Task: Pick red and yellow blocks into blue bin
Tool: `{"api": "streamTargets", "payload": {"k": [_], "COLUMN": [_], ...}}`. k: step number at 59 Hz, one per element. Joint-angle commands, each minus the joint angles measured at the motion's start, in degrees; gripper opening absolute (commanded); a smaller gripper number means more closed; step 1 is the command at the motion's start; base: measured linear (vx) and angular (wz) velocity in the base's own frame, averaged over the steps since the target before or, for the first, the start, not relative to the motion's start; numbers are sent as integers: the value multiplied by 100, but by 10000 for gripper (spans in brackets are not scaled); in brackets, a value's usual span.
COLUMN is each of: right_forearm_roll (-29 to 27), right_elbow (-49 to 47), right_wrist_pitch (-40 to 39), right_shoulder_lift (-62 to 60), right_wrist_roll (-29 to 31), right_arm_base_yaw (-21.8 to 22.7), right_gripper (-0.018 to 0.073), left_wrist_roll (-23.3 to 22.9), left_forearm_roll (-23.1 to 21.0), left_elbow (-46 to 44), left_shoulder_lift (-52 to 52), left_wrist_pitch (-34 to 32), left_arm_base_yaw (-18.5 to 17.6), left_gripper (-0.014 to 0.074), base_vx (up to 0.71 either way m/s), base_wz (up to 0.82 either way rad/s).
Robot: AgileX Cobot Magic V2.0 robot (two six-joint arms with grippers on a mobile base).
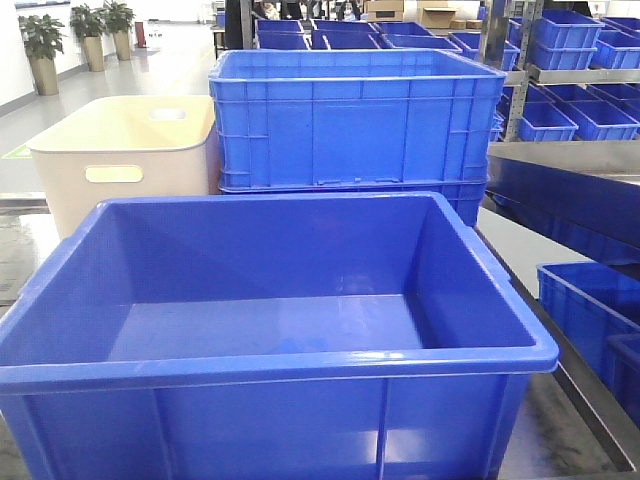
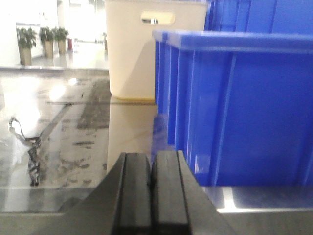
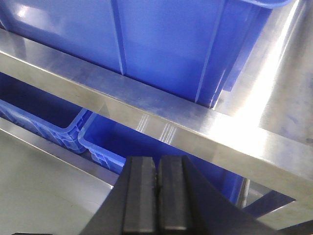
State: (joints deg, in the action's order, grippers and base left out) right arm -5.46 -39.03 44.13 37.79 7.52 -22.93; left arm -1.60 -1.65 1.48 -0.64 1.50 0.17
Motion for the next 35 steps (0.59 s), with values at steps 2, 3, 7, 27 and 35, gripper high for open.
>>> {"api": "streamTargets", "payload": {"k": [2, 3, 7, 27, 35], "right_forearm_roll": [9, 9, 9, 9, 9], "right_elbow": [-163, -163, -163, -163, -163], "right_wrist_pitch": [-375, -375, -375, -375, -375], "right_shoulder_lift": [-9, -9, -9, -9, -9], "right_wrist_roll": [25, 25, 25, 25, 25], "right_arm_base_yaw": [10, 10, 10, 10, 10], "right_gripper": [-10, -10, -10, -10, -10], "left_wrist_roll": [-32, -32, -32, -32, -32], "left_forearm_roll": [-63, -63, -63, -63, -63], "left_elbow": [-93, -93, -93, -93, -93], "left_shoulder_lift": [-109, -109, -109, -101, -101], "left_wrist_pitch": [-543, -543, -537, -531, -531], "left_arm_base_yaw": [32, 56, 123, 106, 106], "left_gripper": [-7, -7, -7, -7, -7], "base_vx": [0, 0, 0, 0, 0], "base_wz": [0, 0, 0, 0, 0]}}
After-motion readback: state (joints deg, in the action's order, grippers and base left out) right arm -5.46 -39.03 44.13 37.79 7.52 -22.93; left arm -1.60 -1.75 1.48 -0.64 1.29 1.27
